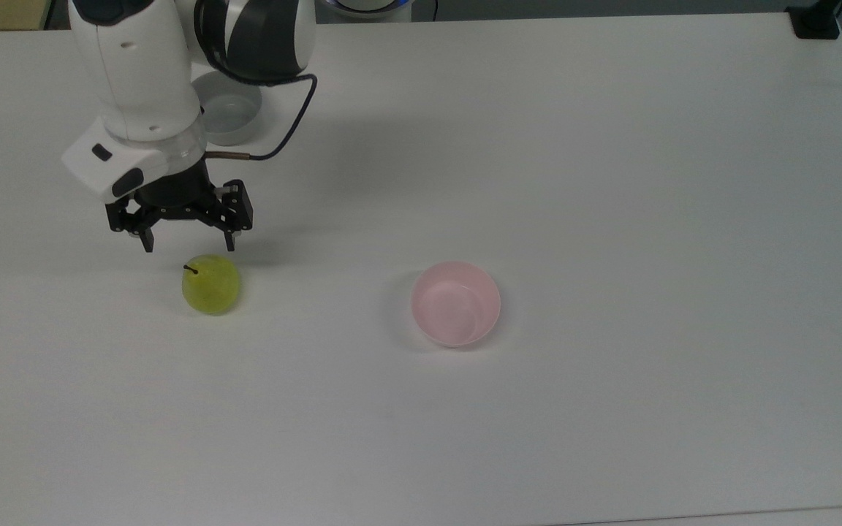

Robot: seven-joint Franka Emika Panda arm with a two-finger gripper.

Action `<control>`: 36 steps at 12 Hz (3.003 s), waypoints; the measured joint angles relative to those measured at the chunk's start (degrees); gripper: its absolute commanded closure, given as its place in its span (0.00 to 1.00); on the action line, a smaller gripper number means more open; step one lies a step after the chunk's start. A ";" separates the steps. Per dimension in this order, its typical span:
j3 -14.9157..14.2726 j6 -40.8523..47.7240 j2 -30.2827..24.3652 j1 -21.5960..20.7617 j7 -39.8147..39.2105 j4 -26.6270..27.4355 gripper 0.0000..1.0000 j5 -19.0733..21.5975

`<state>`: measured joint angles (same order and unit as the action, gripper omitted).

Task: Place the pear in the bowl
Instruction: 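Close the gripper around the green pear, then lift the pear up off the table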

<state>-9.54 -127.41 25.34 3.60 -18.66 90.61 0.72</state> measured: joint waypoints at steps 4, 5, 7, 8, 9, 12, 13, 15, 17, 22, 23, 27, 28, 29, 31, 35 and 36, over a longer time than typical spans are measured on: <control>-0.17 -3.44 2.56 0.02 0.00 -0.05 0.00 0.00; -0.17 -4.83 3.14 0.02 0.00 -0.05 0.00 0.00; -0.17 -5.97 4.11 0.01 0.00 -0.05 0.29 0.00; -0.17 -6.03 4.43 0.01 0.00 -0.05 0.40 0.00; -0.17 -6.03 4.54 0.00 0.00 -0.05 0.54 -0.01; -0.16 -6.04 4.78 -0.13 0.01 0.02 0.90 -1.65; -0.16 -6.04 4.78 -0.26 0.03 -0.03 0.93 -2.24; -0.16 -6.04 4.78 -0.39 0.03 0.00 0.93 -2.74; -0.16 -6.04 4.77 -0.42 0.03 0.00 0.93 -2.84; -0.16 -1.19 1.50 -0.62 0.03 -0.51 0.92 -2.84; -0.14 1.80 -0.33 -0.78 0.03 -0.67 0.92 -2.84; 0.22 13.66 -9.11 -1.54 0.06 -1.17 0.91 -2.83; 0.28 16.83 -11.12 -2.03 0.14 -1.37 0.91 -2.81; 0.32 19.32 -12.98 -2.71 1.14 -1.48 0.91 -2.73; 0.38 23.14 -15.88 -4.22 4.15 -1.54 0.91 -2.72; 0.38 28.18 -20.20 -7.04 8.99 -1.54 0.91 -1.43; 0.36 28.62 -21.30 -7.72 10.03 -1.37 0.91 -0.97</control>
<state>-9.18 -98.80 4.03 -4.13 -8.63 89.24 -0.25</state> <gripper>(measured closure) 0.515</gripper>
